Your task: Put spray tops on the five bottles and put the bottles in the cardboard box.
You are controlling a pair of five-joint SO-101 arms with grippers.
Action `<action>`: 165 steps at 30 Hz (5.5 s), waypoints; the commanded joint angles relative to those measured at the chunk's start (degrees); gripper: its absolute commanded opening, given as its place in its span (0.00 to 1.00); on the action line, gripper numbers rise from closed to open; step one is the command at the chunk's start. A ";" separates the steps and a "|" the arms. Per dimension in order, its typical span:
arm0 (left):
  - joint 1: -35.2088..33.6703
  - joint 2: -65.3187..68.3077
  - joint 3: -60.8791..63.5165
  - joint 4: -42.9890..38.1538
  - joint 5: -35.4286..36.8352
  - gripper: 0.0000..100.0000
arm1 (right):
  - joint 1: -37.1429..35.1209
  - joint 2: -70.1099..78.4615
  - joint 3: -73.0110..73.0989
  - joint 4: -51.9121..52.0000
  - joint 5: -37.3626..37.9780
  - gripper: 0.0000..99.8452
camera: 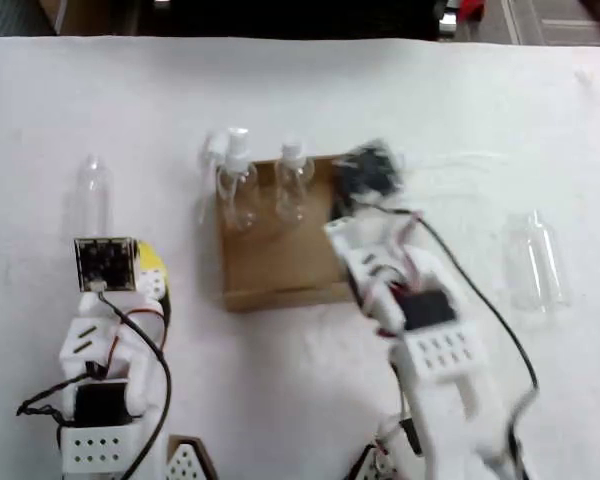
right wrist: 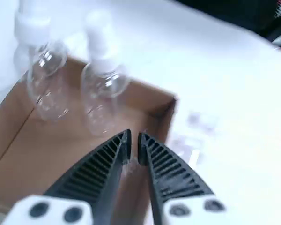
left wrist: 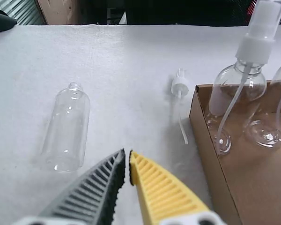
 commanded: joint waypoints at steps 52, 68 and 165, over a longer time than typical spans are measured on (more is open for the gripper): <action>-0.92 -0.22 -3.34 -0.26 -1.76 0.02 | 40.40 61.23 -69.80 49.36 13.54 0.18; -0.92 -0.22 -3.43 -0.26 -1.76 0.02 | 43.12 89.71 -98.73 56.13 17.23 0.26; 0.66 -0.22 -3.43 -0.09 -1.85 0.02 | 44.79 84.97 -97.14 55.43 4.66 0.08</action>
